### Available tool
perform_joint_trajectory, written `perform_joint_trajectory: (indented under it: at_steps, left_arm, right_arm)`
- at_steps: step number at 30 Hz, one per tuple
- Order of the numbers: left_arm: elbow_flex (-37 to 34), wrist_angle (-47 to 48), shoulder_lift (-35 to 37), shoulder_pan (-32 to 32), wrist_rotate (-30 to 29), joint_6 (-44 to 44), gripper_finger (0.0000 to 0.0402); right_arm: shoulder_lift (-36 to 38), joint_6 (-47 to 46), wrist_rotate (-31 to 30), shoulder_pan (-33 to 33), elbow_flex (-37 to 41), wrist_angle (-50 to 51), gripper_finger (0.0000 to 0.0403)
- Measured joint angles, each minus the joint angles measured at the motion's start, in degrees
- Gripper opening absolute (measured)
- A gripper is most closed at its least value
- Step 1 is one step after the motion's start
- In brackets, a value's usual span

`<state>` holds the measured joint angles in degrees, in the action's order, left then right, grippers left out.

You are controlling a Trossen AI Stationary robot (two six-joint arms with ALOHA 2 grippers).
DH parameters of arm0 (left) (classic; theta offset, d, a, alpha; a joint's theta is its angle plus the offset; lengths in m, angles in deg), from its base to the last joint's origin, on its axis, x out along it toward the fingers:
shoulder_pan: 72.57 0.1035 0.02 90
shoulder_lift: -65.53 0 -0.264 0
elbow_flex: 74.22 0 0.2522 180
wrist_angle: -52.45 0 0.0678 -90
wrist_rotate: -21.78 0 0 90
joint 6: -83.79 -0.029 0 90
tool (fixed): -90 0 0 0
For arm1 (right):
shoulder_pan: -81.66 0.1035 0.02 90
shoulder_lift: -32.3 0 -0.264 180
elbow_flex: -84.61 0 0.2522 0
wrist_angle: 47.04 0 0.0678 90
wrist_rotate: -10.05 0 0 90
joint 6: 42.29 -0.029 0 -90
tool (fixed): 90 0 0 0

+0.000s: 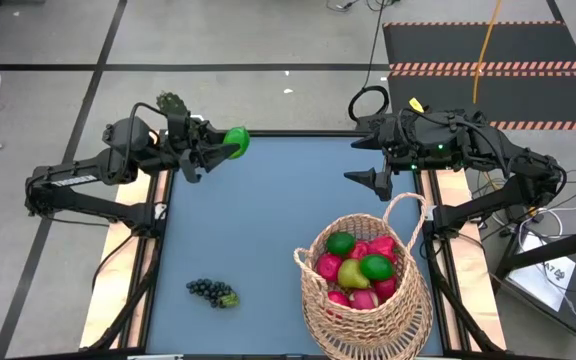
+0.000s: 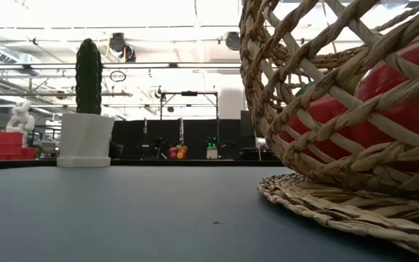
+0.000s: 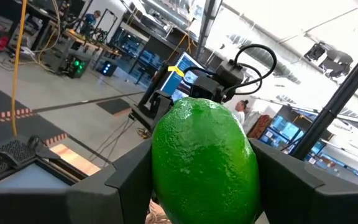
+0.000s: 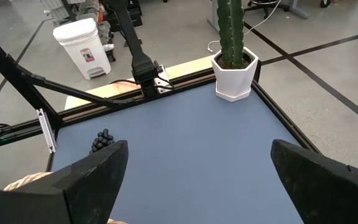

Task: Build produce basket
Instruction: Put the green lime into the brown basket

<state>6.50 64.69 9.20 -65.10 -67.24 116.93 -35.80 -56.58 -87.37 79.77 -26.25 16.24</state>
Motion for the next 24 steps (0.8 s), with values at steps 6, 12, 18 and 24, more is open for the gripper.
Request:
perform_joint_trajectory:
  at_steps: [6,12,18,24]
  left_arm:
    - [0.0,0.0,0.0,0.0,0.0,0.1,0.0239]
    - [0.0,0.0,0.0,-0.2,0.0,1.8,0.0239]
    - [0.0,0.0,0.0,0.0,0.0,-4.4,0.0239]
    - [0.0,-0.5,0.0,0.0,0.0,-8.6,0.0239]
  right_arm:
    - [0.0,0.0,0.0,0.0,0.0,0.0,0.0389]
    - [0.0,0.0,0.0,0.0,0.0,0.0,0.0389]
    - [0.0,0.0,0.0,0.0,0.0,0.0,0.0389]
    - [0.0,0.0,0.0,0.0,0.0,0.0,0.0389]
